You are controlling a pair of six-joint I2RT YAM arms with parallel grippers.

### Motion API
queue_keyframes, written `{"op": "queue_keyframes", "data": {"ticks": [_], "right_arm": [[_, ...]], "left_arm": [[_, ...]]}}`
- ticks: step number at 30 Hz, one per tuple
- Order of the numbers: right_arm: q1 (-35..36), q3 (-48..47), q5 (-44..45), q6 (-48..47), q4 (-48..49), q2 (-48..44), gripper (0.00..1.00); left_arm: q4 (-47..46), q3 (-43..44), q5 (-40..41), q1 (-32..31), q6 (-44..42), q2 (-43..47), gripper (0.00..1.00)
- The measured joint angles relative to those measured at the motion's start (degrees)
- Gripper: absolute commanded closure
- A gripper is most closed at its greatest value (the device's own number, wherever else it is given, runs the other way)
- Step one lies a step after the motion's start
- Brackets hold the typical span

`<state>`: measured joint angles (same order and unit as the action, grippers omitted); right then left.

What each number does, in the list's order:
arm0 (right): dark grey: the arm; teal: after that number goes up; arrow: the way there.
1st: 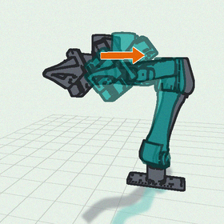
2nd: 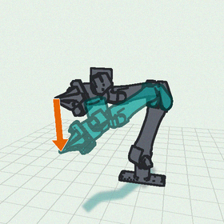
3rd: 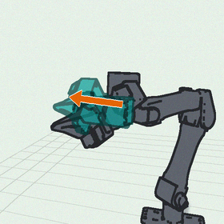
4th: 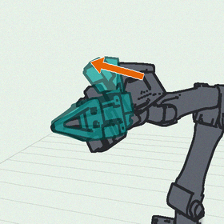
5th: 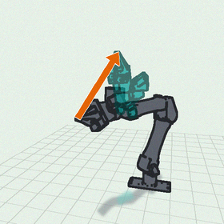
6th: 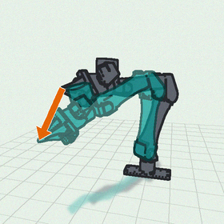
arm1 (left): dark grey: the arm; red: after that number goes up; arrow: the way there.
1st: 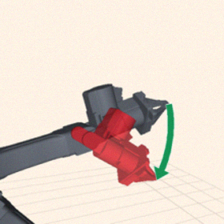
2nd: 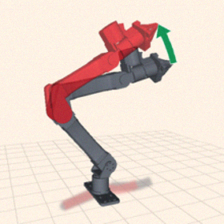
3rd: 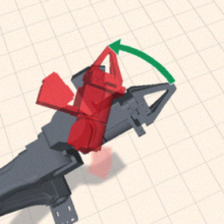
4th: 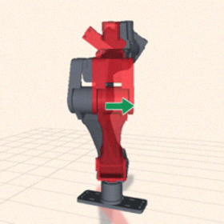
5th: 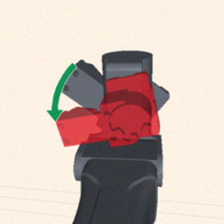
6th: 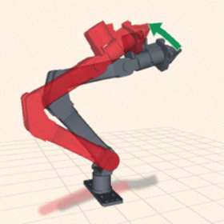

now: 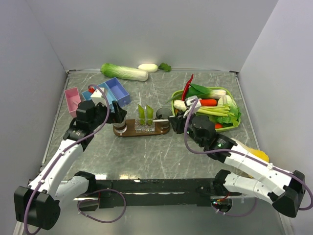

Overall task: Prepare toiletry sets of a toothbrush and toothpaste on the tray
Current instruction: Place the toothbrush in the toothpaste holder.

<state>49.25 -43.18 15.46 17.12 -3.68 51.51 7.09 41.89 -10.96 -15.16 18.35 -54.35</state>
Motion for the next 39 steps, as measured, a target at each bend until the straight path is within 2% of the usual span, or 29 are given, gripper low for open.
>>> {"op": "queue_keyframes", "data": {"ticks": [24,39], "right_arm": [[2.3,-0.7,0.0,-0.8,3.6,6.6,1.00],[5.1,-1.9,3.1,-5.0,7.3,12.3,1.00]], "left_arm": [[0.0,0.0,-1.4,0.4,0.0,0.0,0.01],[0.0,0.0,-2.7,0.4,0.0,0.0,0.01]]}}
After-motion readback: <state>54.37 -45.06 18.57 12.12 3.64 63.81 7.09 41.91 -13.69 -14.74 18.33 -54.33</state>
